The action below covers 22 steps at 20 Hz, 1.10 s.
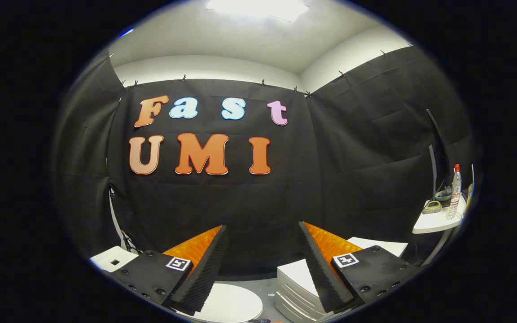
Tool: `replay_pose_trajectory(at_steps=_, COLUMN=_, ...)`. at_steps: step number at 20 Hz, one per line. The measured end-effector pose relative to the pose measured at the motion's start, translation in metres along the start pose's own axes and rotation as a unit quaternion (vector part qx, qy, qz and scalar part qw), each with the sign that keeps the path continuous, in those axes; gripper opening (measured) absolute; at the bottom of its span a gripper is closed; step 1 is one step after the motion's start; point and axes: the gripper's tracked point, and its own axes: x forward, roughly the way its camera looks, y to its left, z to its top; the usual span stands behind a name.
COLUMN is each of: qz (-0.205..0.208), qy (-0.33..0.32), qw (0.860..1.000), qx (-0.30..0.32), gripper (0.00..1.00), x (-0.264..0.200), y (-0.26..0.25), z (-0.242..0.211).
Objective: Open the toilet lid.
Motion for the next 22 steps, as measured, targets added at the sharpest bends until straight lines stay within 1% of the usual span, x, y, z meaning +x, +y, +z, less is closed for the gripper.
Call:
replay_pose_trajectory(at_steps=2, qz=-0.001, qy=-0.005, qw=1.0, qx=-0.011, gripper=0.99, x=0.001, y=0.002, z=0.005)
replay_pose_trajectory(at_steps=5, qz=0.008, qy=0.001, qw=1.0, qx=-0.018, gripper=0.99, x=0.0, y=0.007, z=0.0)
replay_pose_trajectory(at_steps=9, qz=0.003, qy=0.014, qw=1.0, qx=-0.004, gripper=0.99, x=0.005, y=0.001, z=-0.019)
replay_pose_trajectory(at_steps=12, qz=-0.002, qy=0.02, qw=1.0, qx=0.008, gripper=0.99, x=0.007, y=-0.005, z=-0.041)
replay_pose_trajectory(at_steps=15, qz=-0.005, qy=0.034, qw=0.999, qx=0.021, gripper=0.99, x=0.013, y=-0.011, z=-0.073)
replay_pose_trajectory(at_steps=22, qz=-0.023, qy=0.105, qw=0.992, qx=0.071, gripper=1.0, x=0.014, y=-0.027, z=-0.198)
